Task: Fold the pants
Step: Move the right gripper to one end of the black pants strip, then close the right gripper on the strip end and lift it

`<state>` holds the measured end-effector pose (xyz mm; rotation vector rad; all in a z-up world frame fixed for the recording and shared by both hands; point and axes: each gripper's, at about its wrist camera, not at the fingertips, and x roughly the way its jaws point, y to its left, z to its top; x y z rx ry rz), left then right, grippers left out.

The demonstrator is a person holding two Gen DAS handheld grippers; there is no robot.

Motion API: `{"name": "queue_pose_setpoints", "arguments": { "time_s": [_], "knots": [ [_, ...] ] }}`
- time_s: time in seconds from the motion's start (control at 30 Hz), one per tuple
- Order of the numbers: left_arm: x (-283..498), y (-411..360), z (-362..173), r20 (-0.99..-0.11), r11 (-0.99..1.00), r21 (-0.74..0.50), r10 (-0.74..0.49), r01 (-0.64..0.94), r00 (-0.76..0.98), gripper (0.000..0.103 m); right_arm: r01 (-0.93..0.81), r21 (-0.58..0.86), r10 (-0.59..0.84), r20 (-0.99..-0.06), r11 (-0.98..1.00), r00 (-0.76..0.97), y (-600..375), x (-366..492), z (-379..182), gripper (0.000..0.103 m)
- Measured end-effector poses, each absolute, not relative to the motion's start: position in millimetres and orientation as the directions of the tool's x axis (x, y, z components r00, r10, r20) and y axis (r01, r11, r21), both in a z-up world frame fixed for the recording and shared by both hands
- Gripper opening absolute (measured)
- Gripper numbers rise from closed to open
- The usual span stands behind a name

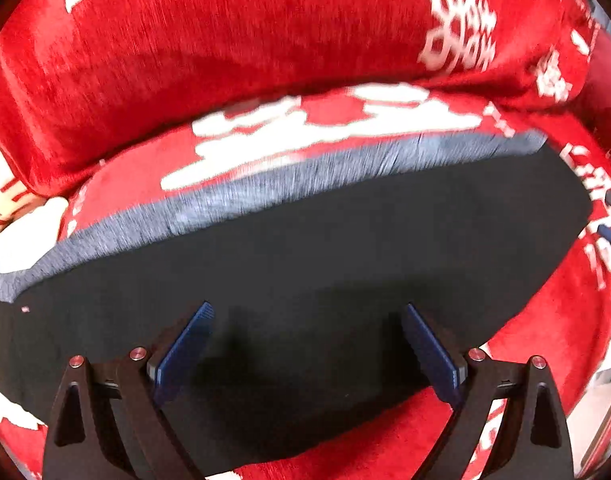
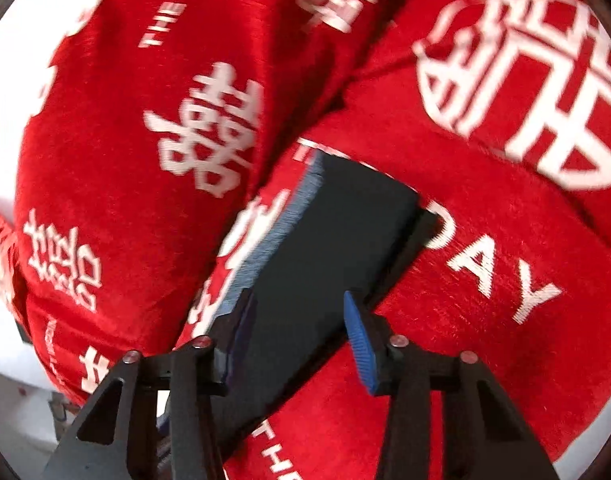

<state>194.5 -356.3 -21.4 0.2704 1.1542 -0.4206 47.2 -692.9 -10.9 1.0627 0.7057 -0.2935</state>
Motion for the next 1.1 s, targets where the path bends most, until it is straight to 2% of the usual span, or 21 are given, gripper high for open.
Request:
{"name": "queue_pose_setpoints", "arguments": {
  "time_s": [0.13,0.3,0.33,0.37,0.47,0.63,0.73,0.83,1.1],
  "knots": [
    [191.5,-347.5,-33.8,-0.921,0.897,-0.051,-0.213,0.440,0.327,0.096,0.582,0.674,0.092,-0.686,0.455,0.722,-701.6,57.9,-28.3,0.042],
    [193.0,-350.5,-32.2,-0.922,0.891,-0.039,-0.206,0.453,0.327,0.097,0.617,0.647,0.065,-0.711,0.448,0.700,-708.5,61.8,-37.1,0.041],
    [193.3,-350.9,-32.3,-0.922,0.891,-0.033,-0.202,0.453,0.330,0.098,0.618,0.646,0.065,-0.713,0.447,0.698,-710.7,63.2,-39.5,0.033],
    [193.8,-350.6,-32.6,-0.922,0.893,-0.027,-0.196,0.449,0.335,0.101,0.621,0.642,0.065,-0.717,0.449,0.694,-712.6,64.5,-41.6,0.010],
    [195.5,-347.5,-35.3,-0.921,0.895,-0.045,-0.209,0.444,0.328,0.101,0.597,0.677,0.073,-0.685,0.431,0.725,-716.3,58.3,-47.0,0.007],
    [195.2,-349.0,-36.3,-0.919,0.886,-0.032,-0.209,0.463,0.335,0.101,0.559,0.711,0.095,-0.650,0.427,0.754,-718.6,38.1,-53.9,0.007],
    [195.6,-349.6,-33.6,-0.919,0.887,-0.028,-0.204,0.461,0.338,0.101,0.524,0.768,0.114,-0.597,0.368,0.794,-727.8,23.3,-55.7,0.013],
    [194.5,-354.5,-24.8,-0.908,0.887,-0.039,-0.224,0.461,0.354,0.101,0.502,0.788,0.135,-0.576,0.356,0.806,-733.6,17.6,-59.0,0.025],
    [190.2,-376.2,-22.7,-0.905,0.871,-0.022,-0.226,0.490,0.361,0.101,0.454,0.825,0.170,-0.527,0.336,0.833,-741.5,40.4,-69.2,0.039]
  ]
}}
